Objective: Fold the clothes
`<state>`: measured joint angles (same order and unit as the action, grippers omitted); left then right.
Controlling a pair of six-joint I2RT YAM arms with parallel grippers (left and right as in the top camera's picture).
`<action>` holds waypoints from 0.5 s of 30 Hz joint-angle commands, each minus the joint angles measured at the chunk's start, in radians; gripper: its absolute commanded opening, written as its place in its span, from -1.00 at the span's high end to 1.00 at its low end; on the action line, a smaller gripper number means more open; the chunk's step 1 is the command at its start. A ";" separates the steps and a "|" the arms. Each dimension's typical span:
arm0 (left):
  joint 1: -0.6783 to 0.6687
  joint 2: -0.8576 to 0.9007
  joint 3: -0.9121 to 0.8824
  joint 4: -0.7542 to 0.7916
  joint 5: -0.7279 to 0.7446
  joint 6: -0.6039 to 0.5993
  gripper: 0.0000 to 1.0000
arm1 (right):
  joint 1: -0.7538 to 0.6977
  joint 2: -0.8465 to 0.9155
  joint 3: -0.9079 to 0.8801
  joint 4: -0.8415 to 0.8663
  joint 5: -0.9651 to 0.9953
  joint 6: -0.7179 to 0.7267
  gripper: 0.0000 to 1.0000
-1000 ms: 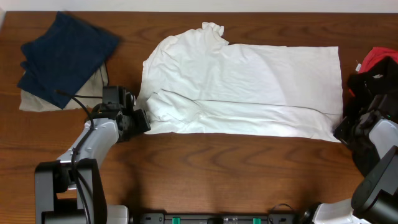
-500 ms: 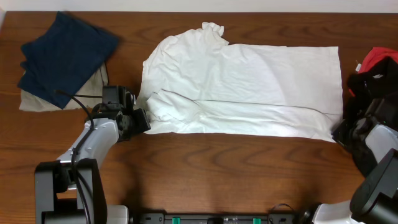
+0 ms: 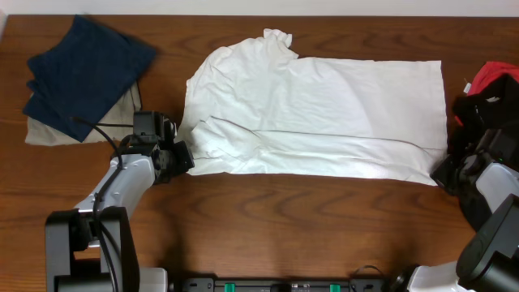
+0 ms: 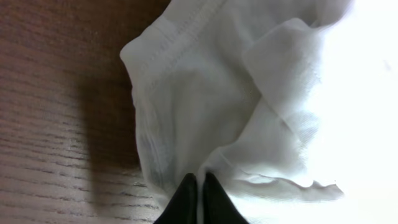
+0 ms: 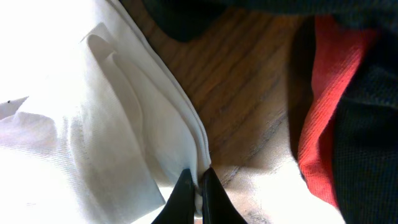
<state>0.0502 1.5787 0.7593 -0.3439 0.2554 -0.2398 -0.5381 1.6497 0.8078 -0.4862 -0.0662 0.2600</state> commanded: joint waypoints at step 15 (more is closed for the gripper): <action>0.014 0.002 -0.009 -0.229 -0.120 -0.032 0.88 | 0.006 0.021 -0.034 -0.164 0.118 0.032 0.98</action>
<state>0.0525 1.5784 0.7589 -0.5426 0.1944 -0.2512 -0.5377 1.6402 0.8154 -0.6006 -0.0544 0.2649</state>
